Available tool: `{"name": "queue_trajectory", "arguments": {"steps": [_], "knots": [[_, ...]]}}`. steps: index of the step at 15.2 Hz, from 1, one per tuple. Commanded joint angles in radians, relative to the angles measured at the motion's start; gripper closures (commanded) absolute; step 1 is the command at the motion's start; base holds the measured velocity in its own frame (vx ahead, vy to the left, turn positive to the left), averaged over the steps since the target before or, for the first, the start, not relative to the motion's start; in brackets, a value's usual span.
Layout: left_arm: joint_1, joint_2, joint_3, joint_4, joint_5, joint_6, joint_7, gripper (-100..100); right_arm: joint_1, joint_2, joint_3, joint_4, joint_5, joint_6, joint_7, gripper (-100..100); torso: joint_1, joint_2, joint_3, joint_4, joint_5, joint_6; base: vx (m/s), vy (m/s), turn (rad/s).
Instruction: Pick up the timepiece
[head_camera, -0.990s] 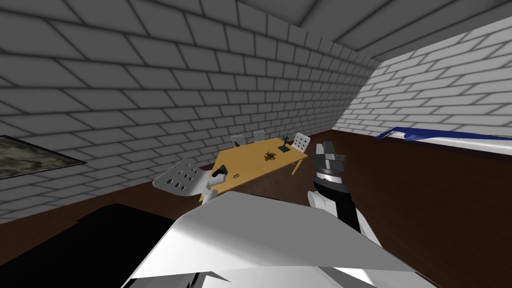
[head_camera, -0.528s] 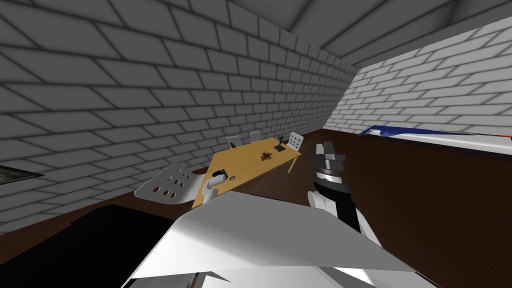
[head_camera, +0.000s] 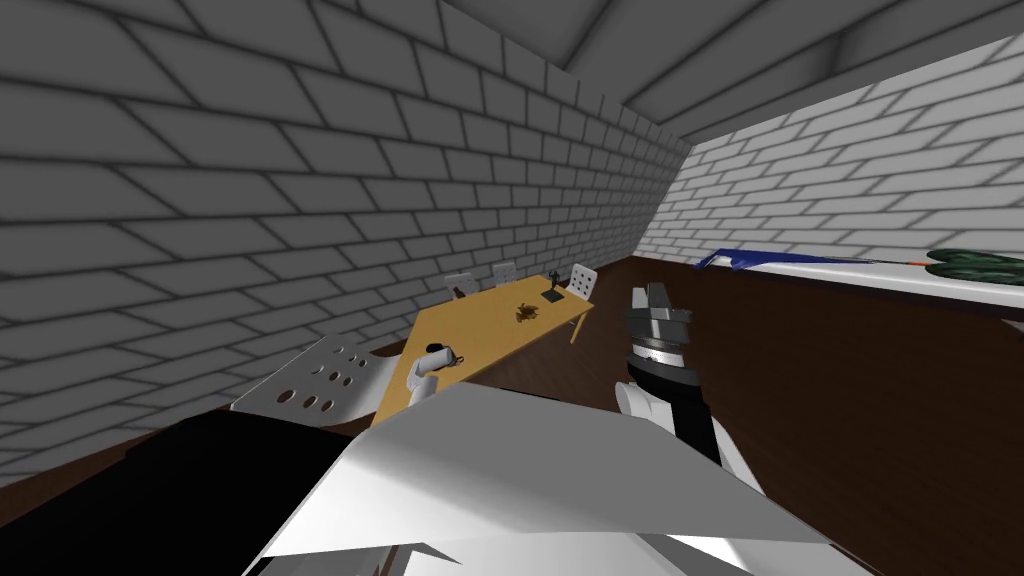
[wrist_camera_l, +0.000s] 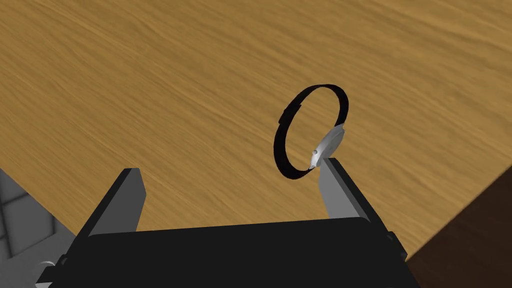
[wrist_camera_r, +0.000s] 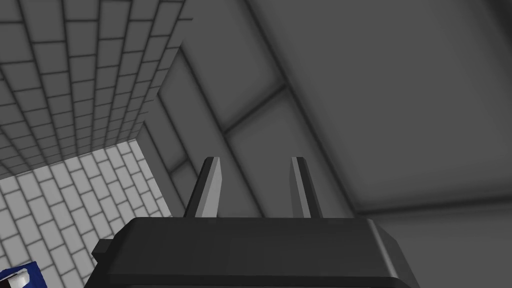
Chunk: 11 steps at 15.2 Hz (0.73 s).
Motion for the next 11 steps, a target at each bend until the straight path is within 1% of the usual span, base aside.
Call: {"name": "queue_trajectory", "arguments": {"steps": [1, 3, 4, 6, 8, 9, 10, 11], "knots": [[-0.002, -0.001, 0.01, 0.01, 0.008, 0.032, 0.007, -100, 0.0, 0.0, 0.0, 0.0, 0.0, 0.0, 0.0, 0, 0.0, 0.0, 0.0, 0.0, 0.0, 0.0, 0.016, -0.033, -0.09], [-0.016, -0.006, 0.029, 0.039, 0.013, 0.083, 0.024, -100, 0.0, 0.0, 0.0, 0.0, 0.0, 0.0, 0.0, 0, 0.0, 0.0, 0.0, 0.0, 0.0, 0.0, 0.019, -0.031, -0.108], [-0.016, -0.006, 0.029, 0.039, 0.013, 0.084, 0.024, -100, 0.0, 0.0, 0.0, 0.0, 0.0, 0.0, 0.0, 0, 0.0, 0.0, 0.0, 0.0, 0.0, 0.0, 0.021, -0.029, -0.082], [-0.027, -0.009, 0.043, 0.06, 0.017, 0.122, 0.036, -100, 0.0, 0.0, 0.0, 0.0, 0.0, 0.0, 0.0, 0, 0.001, 0.0, 0.0, 0.0, 0.0, 0.0, 0.015, -0.027, -0.078], [-0.033, -0.011, 0.051, 0.072, 0.019, 0.143, 0.042, -100, 0.0, 0.0, 0.0, 0.0, 0.0, 0.0, 0.0, 0, 0.001, 0.0, 0.0, 0.0, 0.0, 0.0, 0.015, -0.024, -0.098], [-0.029, -0.012, 0.045, 0.063, 0.014, 0.128, 0.039, -100, 0.0, 0.0, 0.0, 0.0, 0.0, 0.0, 0.0, 0, 0.001, 0.0, 0.0, 0.0, 0.0, 0.0, 0.008, -0.012, -0.023], [-0.032, -0.015, 0.043, 0.095, 0.012, 0.104, 0.042, -100, 0.0, 0.0, 0.0, 0.0, 0.0, 0.0, 0.0, 0, 0.001, 0.001, 0.0, 0.0, 0.0, -0.001, 0.016, 0.01, 0.007], [-0.033, -0.015, 0.042, 0.104, 0.011, 0.094, 0.043, -100, 0.0, 0.0, 0.0, 0.0, 0.0, 0.0, 0.0, 0, 0.003, 0.0, 0.0, 0.0, 0.0, -0.001, 0.028, 0.025, 0.008]]}}
